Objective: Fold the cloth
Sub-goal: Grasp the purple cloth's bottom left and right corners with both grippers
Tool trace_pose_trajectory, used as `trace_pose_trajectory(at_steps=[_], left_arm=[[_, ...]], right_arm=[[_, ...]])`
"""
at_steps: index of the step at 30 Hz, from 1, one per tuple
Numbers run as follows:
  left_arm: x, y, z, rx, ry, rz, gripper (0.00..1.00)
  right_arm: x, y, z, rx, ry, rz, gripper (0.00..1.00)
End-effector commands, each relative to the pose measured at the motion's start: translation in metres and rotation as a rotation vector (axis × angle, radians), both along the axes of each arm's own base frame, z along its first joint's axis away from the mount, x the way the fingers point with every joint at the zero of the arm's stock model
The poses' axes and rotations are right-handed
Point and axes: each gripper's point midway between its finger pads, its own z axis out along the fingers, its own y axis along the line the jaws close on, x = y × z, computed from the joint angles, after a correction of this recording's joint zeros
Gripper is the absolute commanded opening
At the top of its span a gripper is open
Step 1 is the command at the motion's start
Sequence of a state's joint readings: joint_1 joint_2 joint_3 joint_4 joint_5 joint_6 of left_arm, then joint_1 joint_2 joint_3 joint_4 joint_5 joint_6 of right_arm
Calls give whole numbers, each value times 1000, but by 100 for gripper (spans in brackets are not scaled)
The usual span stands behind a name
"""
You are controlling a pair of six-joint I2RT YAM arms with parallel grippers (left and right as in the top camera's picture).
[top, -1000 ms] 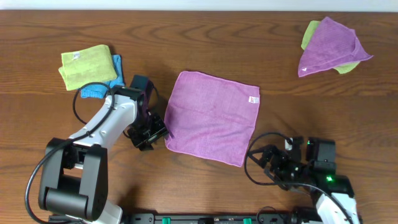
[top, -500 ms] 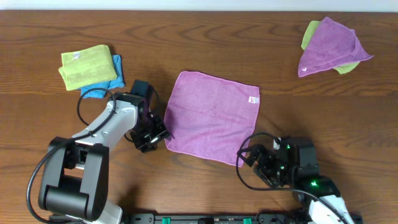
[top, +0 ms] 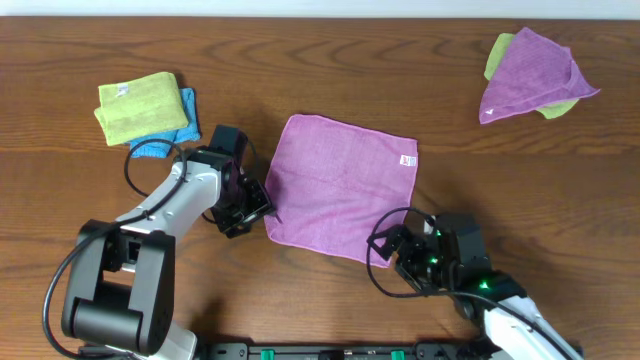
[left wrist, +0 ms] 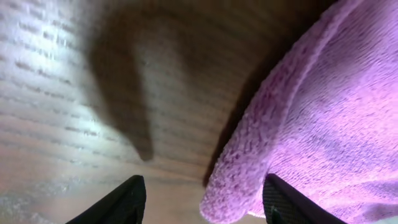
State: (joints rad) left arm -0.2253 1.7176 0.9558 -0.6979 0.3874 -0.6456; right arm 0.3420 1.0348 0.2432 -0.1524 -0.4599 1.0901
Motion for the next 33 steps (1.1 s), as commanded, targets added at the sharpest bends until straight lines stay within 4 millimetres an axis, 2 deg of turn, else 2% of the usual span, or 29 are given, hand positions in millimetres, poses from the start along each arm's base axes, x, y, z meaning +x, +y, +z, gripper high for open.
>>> trace_pose_trajectory(at_steps=[1, 12, 18, 33], left_arm=[[0, 4, -5, 17, -4, -16, 62], [9, 1, -10, 5, -52, -7, 61], [2, 2, -17, -1, -42, -6, 53], [1, -4, -16, -34, -34, 9, 26]], right_arm=[[-4, -6, -17, -49, 55, -41, 99], [-7, -1, -32, -70, 106, -47, 98], [-7, -3, -34, -95, 97, -52, 89], [-7, -12, -44, -155, 114, -78, 61]])
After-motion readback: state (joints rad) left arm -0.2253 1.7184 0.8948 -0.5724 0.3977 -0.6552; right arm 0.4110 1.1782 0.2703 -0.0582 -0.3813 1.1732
